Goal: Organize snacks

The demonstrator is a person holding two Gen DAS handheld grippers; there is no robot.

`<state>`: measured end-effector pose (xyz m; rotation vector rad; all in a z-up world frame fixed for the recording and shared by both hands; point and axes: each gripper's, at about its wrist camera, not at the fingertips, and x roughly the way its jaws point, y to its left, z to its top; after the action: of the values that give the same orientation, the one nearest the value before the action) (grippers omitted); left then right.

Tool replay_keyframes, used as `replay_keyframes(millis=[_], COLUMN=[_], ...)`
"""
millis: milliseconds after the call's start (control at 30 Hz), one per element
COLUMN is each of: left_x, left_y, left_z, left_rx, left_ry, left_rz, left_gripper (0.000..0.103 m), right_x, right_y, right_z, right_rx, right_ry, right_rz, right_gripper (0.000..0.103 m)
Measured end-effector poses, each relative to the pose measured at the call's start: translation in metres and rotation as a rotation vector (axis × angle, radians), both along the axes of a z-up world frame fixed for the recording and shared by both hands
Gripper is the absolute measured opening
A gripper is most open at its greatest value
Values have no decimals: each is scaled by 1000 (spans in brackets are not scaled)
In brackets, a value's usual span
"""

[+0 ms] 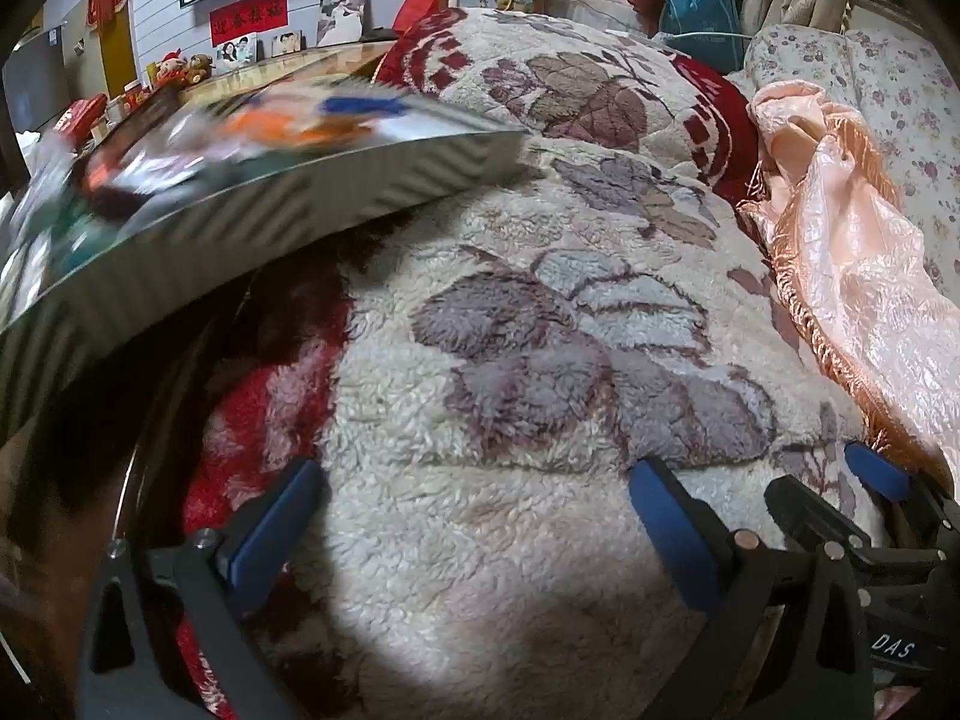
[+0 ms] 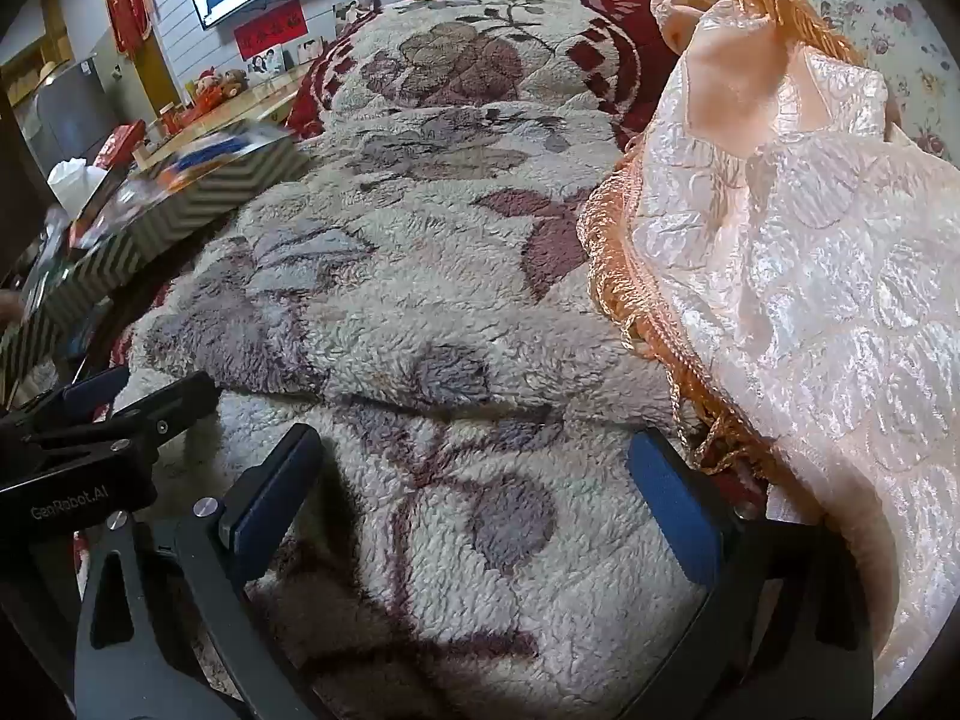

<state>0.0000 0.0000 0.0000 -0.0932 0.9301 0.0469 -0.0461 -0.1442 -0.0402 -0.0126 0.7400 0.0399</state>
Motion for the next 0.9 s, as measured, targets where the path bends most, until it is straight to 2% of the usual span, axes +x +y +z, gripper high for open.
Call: replay_keyframes(millis=[900], left_x=[-4], left_y=[4], left_z=[0], left_rx=[-2], left_ry=[1], left_rz=[0], left_gripper=[103], right_x=[1], right_y=[1], right_z=[-1], right_rx=[0], right_ry=[0], right_rz=[-1], right_gripper=[103])
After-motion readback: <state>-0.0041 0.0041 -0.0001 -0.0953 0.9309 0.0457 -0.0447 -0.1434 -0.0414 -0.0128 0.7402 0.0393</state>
